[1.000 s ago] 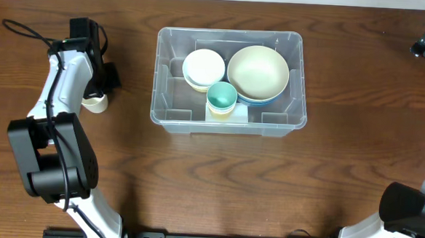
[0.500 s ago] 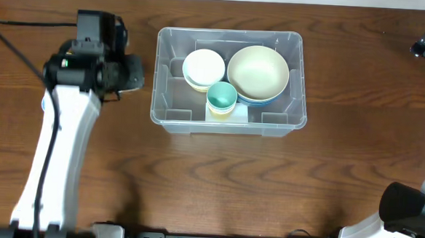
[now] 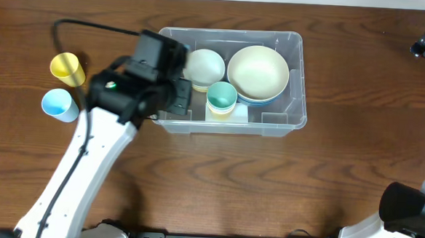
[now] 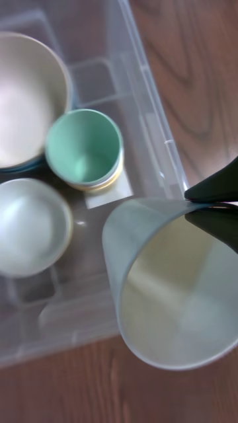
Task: Pack container
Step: 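Carry the white cup and lower it into the container front-left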
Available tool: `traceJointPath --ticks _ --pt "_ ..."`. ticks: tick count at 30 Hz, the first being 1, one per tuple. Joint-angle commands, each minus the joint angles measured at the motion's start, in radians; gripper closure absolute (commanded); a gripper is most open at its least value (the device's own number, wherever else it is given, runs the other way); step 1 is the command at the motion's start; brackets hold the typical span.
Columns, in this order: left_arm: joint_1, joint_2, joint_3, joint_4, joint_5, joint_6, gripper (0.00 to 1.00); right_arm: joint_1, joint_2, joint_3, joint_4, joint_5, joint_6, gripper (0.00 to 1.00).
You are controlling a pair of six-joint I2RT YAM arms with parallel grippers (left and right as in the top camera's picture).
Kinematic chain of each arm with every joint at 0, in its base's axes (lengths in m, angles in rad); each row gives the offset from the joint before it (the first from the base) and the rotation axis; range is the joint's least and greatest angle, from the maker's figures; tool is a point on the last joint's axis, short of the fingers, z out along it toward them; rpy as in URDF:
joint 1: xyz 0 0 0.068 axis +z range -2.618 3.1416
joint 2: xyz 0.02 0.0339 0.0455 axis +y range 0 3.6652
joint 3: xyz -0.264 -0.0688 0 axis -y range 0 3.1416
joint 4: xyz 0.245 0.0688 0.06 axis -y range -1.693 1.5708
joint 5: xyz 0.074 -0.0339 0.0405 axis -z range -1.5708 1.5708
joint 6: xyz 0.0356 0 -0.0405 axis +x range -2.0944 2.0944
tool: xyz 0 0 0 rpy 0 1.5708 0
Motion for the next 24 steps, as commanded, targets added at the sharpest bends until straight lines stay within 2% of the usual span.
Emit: traceJointPath --ticks 1,14,24 --pt "-0.034 0.075 0.013 -0.034 -0.057 0.032 0.94 -0.004 -0.019 0.011 -0.001 0.006 0.013 0.01" --pt "-0.040 0.307 0.013 -0.069 -0.064 0.032 0.94 -0.004 -0.019 0.011 -0.001 0.006 0.013 0.01" --pt "-0.039 0.369 0.013 -0.065 -0.077 0.032 0.94 -0.004 -0.019 0.011 -0.001 0.006 0.013 0.01"
